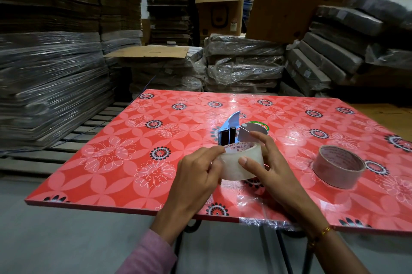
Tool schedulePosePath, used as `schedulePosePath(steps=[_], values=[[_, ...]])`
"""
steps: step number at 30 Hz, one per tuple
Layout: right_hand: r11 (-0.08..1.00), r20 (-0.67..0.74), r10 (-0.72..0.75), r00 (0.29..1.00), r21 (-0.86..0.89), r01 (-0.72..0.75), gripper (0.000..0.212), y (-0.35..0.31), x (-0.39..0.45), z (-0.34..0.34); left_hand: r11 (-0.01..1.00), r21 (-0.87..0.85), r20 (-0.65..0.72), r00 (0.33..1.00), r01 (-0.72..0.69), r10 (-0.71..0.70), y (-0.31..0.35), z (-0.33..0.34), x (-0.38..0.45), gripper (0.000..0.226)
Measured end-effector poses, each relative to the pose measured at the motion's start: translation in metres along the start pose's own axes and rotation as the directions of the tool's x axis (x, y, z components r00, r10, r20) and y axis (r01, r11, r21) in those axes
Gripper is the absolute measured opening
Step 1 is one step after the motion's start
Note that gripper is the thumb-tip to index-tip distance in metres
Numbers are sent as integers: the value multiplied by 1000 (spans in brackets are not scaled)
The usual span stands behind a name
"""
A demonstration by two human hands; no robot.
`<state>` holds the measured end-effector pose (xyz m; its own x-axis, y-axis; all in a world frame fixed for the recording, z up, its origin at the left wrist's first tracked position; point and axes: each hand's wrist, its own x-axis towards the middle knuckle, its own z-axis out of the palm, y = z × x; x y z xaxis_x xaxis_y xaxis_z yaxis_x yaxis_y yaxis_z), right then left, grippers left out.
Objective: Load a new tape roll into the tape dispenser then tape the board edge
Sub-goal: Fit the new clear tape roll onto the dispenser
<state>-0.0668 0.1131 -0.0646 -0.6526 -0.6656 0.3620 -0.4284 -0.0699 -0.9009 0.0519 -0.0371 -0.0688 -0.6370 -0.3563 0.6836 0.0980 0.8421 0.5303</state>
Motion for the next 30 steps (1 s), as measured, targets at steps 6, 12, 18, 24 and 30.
schedulePosePath(steps=[6,12,18,24,30], values=[[1000,-6,19,1000,14,-18,53,3,1,-1,999,-35,50,999,17,-15,0,-1,0,36],[1000,-10,24,1000,17,-24,57,4,1,-1,1000,11,45,999,3,-4,-2,1,0,37],[999,-32,37,999,-5,-37,58,3,0,0,999,-31,39,999,36,-34,-4,-1,1,42],[998,-47,35,998,-53,-38,73,4,1,1,994,-59,78,993,94,-89,-1,-1,1,43],[996,-67,30,997,-81,-36,70,5,2,2,996,-19,52,995,91,-90,-3,0,1,38]])
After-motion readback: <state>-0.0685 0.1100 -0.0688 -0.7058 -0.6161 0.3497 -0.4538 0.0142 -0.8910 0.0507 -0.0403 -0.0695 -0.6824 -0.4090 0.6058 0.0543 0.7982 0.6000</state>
